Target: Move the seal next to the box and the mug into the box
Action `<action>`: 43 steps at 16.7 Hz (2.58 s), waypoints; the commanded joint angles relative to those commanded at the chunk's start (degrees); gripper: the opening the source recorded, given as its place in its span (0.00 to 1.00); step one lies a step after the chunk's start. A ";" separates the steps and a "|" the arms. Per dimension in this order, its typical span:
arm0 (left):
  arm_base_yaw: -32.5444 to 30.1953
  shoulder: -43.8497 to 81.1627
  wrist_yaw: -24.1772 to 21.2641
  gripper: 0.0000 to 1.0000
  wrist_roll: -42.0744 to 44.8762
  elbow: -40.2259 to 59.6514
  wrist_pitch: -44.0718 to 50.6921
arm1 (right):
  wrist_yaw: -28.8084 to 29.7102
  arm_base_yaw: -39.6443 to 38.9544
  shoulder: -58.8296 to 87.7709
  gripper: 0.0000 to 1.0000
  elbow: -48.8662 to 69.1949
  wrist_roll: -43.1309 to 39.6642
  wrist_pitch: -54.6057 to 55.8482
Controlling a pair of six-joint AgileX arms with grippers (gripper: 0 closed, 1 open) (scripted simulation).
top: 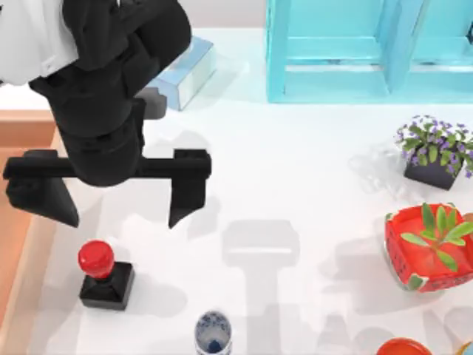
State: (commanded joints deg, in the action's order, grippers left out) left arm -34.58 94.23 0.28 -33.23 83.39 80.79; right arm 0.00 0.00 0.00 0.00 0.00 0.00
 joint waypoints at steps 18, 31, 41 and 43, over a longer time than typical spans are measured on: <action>-22.52 6.02 -0.33 1.00 -22.57 -12.58 -20.18 | 0.00 0.00 0.00 1.00 0.00 0.00 0.00; -22.56 10.03 -0.35 0.85 -22.54 -20.91 -32.55 | 0.00 0.00 0.00 1.00 0.00 0.00 0.00; -22.56 10.03 -0.35 0.10 -22.54 -20.91 -32.55 | 0.00 0.00 0.00 1.00 0.00 0.00 0.00; -22.56 10.03 -0.35 0.00 -22.54 -20.91 -32.55 | 0.00 0.00 0.00 1.00 0.00 0.00 0.00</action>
State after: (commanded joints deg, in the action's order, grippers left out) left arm -57.14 104.26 -0.07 -55.76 62.48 48.24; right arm 0.00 0.00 0.00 0.00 0.00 0.00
